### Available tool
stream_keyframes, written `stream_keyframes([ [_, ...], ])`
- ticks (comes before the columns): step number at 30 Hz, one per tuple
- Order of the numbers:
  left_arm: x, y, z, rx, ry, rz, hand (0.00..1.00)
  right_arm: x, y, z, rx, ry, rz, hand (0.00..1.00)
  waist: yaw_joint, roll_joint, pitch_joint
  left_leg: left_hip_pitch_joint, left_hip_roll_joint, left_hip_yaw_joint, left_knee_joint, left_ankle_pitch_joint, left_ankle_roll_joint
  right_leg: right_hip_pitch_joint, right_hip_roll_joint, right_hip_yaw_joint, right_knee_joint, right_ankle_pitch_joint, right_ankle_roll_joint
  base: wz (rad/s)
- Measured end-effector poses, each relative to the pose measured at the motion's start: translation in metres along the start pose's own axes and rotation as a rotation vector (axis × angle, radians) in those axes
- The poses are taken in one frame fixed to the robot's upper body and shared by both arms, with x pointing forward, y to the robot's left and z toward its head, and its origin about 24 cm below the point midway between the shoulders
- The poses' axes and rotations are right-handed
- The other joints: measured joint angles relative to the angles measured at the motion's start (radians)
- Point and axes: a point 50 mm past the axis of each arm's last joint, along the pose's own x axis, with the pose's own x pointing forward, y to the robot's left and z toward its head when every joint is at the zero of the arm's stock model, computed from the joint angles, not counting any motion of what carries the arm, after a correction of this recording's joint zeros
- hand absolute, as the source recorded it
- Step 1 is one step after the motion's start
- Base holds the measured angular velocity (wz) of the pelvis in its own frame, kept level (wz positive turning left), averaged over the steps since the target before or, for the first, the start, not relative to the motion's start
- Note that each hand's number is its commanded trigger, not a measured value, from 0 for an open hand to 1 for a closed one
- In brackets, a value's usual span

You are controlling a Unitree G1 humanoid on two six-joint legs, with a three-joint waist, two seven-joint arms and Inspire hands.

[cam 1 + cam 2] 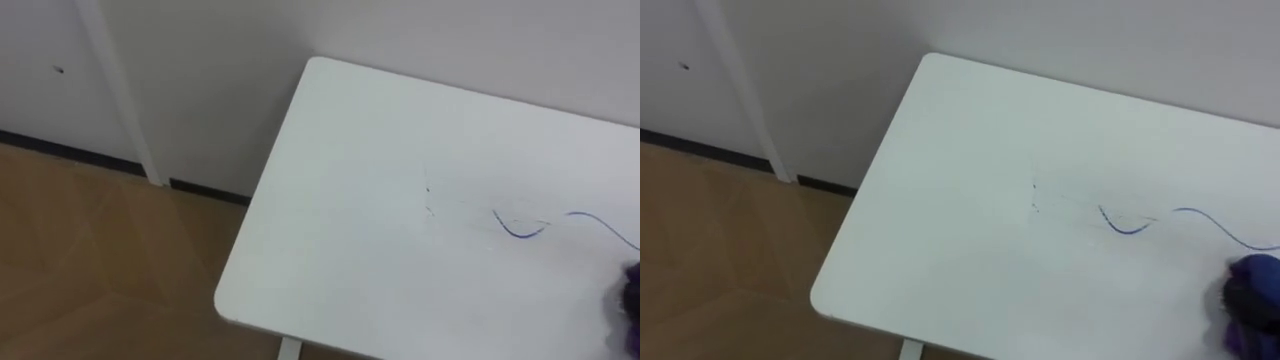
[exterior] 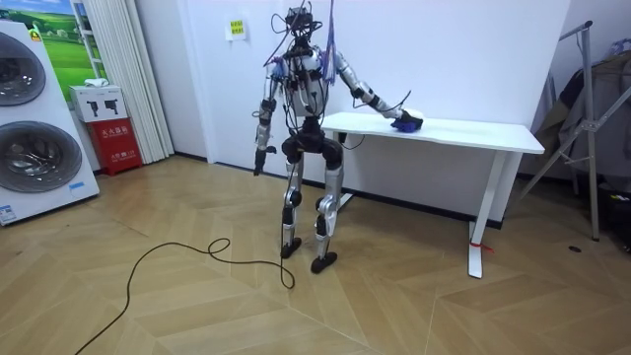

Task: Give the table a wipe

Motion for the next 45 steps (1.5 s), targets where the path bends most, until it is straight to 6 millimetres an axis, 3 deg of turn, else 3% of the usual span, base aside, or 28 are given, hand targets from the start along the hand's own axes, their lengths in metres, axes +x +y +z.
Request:
stream_keyframes([
  [2, 0.001, -0.005, 0.006, 0.024, -0.018, -0.019, 0.0, 0.002, -0.001, 0.024, -0.094, -0.097, -0.004, 1.0, 0.022, 0.006, 0.0027, -0.003, 0.003, 0.011, -0.002, 0.0, 0.0, -0.014, 0.0, 0.004, -0.001, 0.0, 0.0, -0.53],
  [3, 0.002, -0.007, 0.012, 0.033, -0.034, -0.032, 0.0, 0.0, 0.0, 0.049, -0.165, -0.207, -0.009, 1.0, 0.056, 0.002, 0.0111, -0.006, 0.008, 0.03, -0.004, 0.0, 0.0, -0.021, 0.002, 0.011, -0.001, 0.0, 0.001, -0.72],
  [4, 0.002, -0.008, 0.013, 0.038, -0.038, -0.041, 0.0, -0.001, 0.001, 0.065, -0.2, -0.27, -0.01, 1.0, 0.065, 0.009, 0.0178, -0.01, 0.01, 0.027, -0.003, 0.0, -0.001, -0.028, 0.003, 0.009, -0.002, 0.0, 0.001, -0.76],
  [6, 0.004, -0.014, 0.022, 0.057, -0.057, -0.087, 0.0, -0.011, 0.005, 0.131, -0.301, -0.512, -0.005, 1.0, 0.073, 0.02, 0.0269, -0.029, 0.012, 0.029, 0.007, 0.002, -0.004, -0.048, 0.004, 0.002, -0.003, 0.003, -0.003, -0.28],
  [9, 0.006, -0.022, 0.038, 0.082, -0.102, -0.125, 0.0, -0.023, 0.014, 0.174, -0.322, -0.629, 0.019, 1.0, 0.12, 0.029, 0.0296, -0.058, 0.011, 0.024, 0.037, 0.002, -0.004, -0.061, 0.004, -0.009, -0.002, 0.008, -0.004, 0.16],
  [11, 0.007, -0.026, 0.04, 0.081, -0.099, -0.135, 0.0, -0.022, 0.011, 0.182, -0.32, -0.634, 0.018, 1.0, 0.139, 0.035, 0.0296, -0.078, 0.007, 0.007, 0.046, 0.003, -0.004, -0.068, 0.002, -0.034, -0.002, 0.012, -0.002, 0.38],
  [14, 0.005, -0.024, 0.027, 0.091, -0.047, -0.13, 0.0, -0.017, 0.01, 0.179, -0.306, -0.591, 0.038, 1.0, 0.147, 0.037, 0.0233, -0.097, 0.002, -0.018, 0.054, 0.006, -0.001, -0.074, -0.002, -0.063, -0.003, 0.014, 0.0, 0.34],
  [15, 0.004, -0.024, 0.02, 0.096, -0.022, -0.133, 0.0, -0.016, 0.011, 0.175, -0.291, -0.576, 0.046, 1.0, 0.143, 0.038, 0.0184, -0.107, 0.001, -0.027, 0.06, 0.006, -0.001, -0.071, -0.002, -0.075, -0.002, 0.014, 0.0, 0.27],
  [17, 0.003, -0.026, 0.015, 0.106, -0.009, -0.144, 0.0, -0.015, 0.011, 0.172, -0.268, -0.56, 0.054, 1.0, 0.131, 0.042, 0.0161, -0.122, -0.002, -0.034, 0.075, 0.006, -0.001, -0.07, -0.003, -0.089, -0.003, 0.014, 0.0, 0.28],
  [19, 0.002, -0.027, 0.014, 0.116, -0.009, -0.15, 0.0, -0.012, 0.013, 0.163, -0.232, -0.526, 0.062, 1.0, 0.12, 0.05, 0.0142, -0.13, -0.004, -0.036, 0.089, 0.006, -0.001, -0.072, -0.004, -0.096, -0.003, 0.014, 0.001, 0.26],
  [20, 0.002, -0.027, 0.014, 0.117, -0.011, -0.15, 0.0, -0.011, 0.013, 0.157, -0.208, -0.512, 0.065, 1.0, 0.12, 0.056, 0.0084, -0.128, -0.004, -0.034, 0.089, 0.006, -0.001, -0.07, -0.005, -0.096, -0.002, 0.014, 0.001, 0.11],
  [22, 0.002, -0.026, 0.015, 0.111, -0.015, -0.142, 0.0, -0.011, 0.016, 0.146, -0.181, -0.495, 0.075, 1.0, 0.115, 0.061, 0.0041, -0.127, -0.006, -0.034, 0.088, 0.007, 0.0, -0.067, -0.006, -0.099, -0.003, 0.014, 0.001, 0.07],
  [28, 0.004, -0.015, 0.017, 0.078, -0.017, -0.098, 0.0, -0.011, 0.022, 0.092, -0.023, -0.365, 0.091, 1.0, 0.06, 0.059, -0.0018, -0.127, -0.008, -0.03, 0.102, 0.007, 0.001, -0.028, -0.009, -0.131, -0.004, 0.016, 0.003, 0.24],
  [30, 0.004, -0.014, 0.018, 0.079, -0.024, -0.081, 0.0, -0.01, 0.025, 0.067, 0.0, -0.282, 0.093, 1.0, 0.034, 0.055, -0.009, -0.109, -0.01, -0.021, 0.1, 0.01, 0.005, -0.008, -0.011, -0.122, -0.002, 0.016, 0.004, 0.42],
  [33, 0.004, -0.013, 0.024, 0.07, -0.042, -0.059, 0.0, -0.01, 0.026, 0.053, 0.032, -0.219, 0.085, 1.0, 0.025, 0.048, -0.0089, -0.104, -0.012, -0.025, 0.102, 0.009, 0.006, 0.003, -0.011, -0.115, -0.002, 0.017, 0.005, 0.05],
  [37, 0.005, -0.015, 0.028, 0.078, -0.052, -0.052, 0.0, -0.01, 0.026, 0.059, 0.067, -0.205, 0.068, 1.0, 0.042, 0.057, -0.0081, -0.109, -0.009, -0.019, 0.103, 0.01, 0.005, 0.001, -0.01, -0.114, -0.003, 0.018, 0.007, -0.11],
  [40, 0.005, -0.026, 0.032, 0.074, -0.054, -0.079, 0.0, -0.006, 0.022, 0.091, 0.049, -0.24, 0.059, 1.0, 0.072, 0.074, -0.0018, -0.115, 0.002, 0.013, 0.103, 0.013, 0.002, -0.02, -0.008, -0.083, 0.001, 0.018, 0.005, -0.49],
  [41, 0.005, -0.031, 0.032, 0.095, -0.047, -0.101, 0.0, -0.005, 0.02, 0.112, 0.012, -0.276, 0.058, 1.0, 0.088, 0.077, -0.0032, -0.118, 0.012, 0.04, 0.101, 0.014, -0.001, -0.041, -0.005, -0.068, 0.01, 0.022, -0.001, -0.66],
  [43, 0.005, -0.036, 0.029, 0.103, -0.035, -0.117, 0.0, -0.01, 0.016, 0.155, -0.036, -0.392, 0.072, 1.0, 0.115, 0.089, -0.0005, -0.126, 0.028, 0.077, 0.094, 0.021, -0.006, -0.082, -0.001, -0.043, 0.034, 0.027, -0.008, -0.67],
  [45, 0.005, -0.036, 0.03, 0.102, -0.031, -0.134, 0.0, -0.035, 0.012, 0.23, -0.049, -0.626, 0.089, 1.0, 0.119, 0.088, 0.0056, -0.135, 0.035, 0.086, 0.07, 0.041, -0.011, -0.114, 0.005, -0.031, 0.034, 0.035, -0.022, -0.29],
])
